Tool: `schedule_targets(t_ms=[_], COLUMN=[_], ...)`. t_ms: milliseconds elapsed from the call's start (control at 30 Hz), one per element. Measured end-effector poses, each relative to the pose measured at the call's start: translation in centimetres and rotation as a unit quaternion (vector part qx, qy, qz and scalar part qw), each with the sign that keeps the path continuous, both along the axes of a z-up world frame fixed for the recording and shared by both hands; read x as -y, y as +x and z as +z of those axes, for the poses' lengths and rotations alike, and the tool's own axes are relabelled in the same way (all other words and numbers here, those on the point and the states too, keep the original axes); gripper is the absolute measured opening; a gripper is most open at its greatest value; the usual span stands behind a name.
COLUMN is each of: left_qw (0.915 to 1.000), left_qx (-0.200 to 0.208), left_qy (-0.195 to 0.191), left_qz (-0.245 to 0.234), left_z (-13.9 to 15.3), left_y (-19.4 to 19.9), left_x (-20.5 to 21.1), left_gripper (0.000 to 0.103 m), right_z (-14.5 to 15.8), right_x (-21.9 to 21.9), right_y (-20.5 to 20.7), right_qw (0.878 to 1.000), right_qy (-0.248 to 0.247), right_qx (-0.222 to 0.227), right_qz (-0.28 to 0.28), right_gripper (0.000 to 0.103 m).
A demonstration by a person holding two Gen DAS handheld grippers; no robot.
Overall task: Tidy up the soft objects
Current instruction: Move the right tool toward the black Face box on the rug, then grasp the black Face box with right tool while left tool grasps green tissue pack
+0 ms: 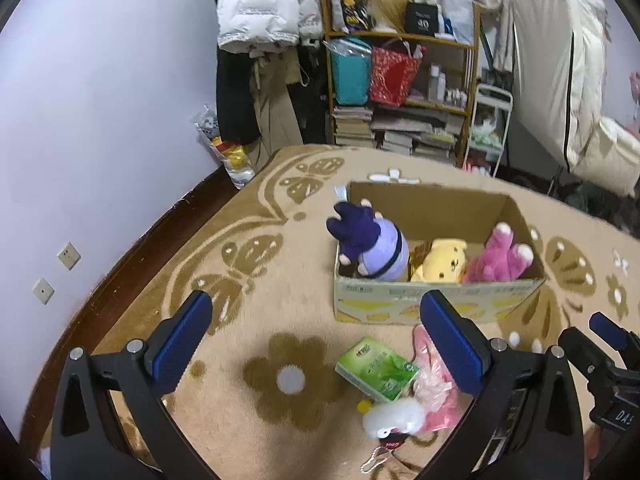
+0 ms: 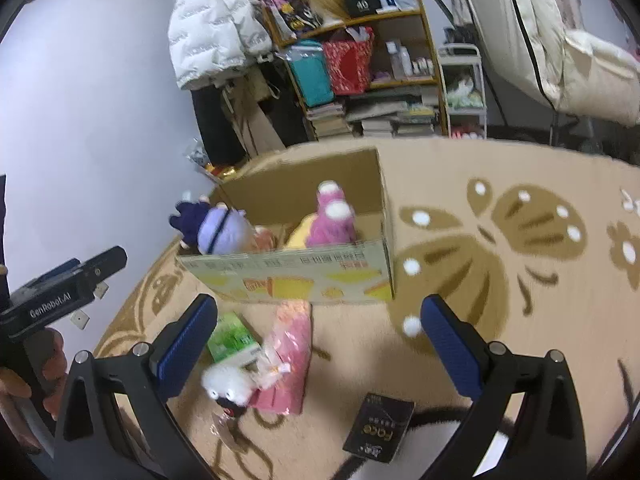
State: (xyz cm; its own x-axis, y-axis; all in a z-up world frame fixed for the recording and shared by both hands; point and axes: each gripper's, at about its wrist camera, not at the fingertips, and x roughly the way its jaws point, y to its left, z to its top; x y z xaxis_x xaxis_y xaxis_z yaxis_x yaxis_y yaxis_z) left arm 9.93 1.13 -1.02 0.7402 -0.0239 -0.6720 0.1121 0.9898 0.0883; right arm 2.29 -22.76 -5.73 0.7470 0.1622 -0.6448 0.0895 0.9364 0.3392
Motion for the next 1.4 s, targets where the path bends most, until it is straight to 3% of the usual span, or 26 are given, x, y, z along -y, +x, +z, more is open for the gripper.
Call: schedule_targets(t_ms=[367,733,867,1133,1400], left_qw=[0.9983,0.9897,0.9869,0.9794,0.9727], left_qx=[-0.055,-0.131,-0.144,-0.187,-0.218], left_qy=[0.008,0.036,0.044,0.042,0.048], left_qz=[-0.015,-0.045,-0.058,-0.064,-0.064], left_z=[-3.6,-8.1,-9.0,-11.3,-13.3], left_y=[1.5,2.8,3.2,4.5,5.4], left_x=[1.1,3.3,3.9,4.3,4.4], left_gripper=[0.102,0.102,0.102,0.102,0.102], right_z=[-5.4,-10.1,-11.1,-12.4,-13.0], right_x=[0.0,0.8,1.0,1.3,1.2], right_y=[0.1,0.6,0.8,1.0,1.1], right_qw=[0.995,0.978,0.974,0.969,0.968], right_qy=[0.003,0.018,0.022,0.019,0.010], right_qx=[-0.097,-0.205,-0.223,-0.246,-0.251], right_qz=[-0.009,-0.024,-0.027,-0.030,-0.028], right_gripper=[0.102,0.084,0.083,0.069,0.067])
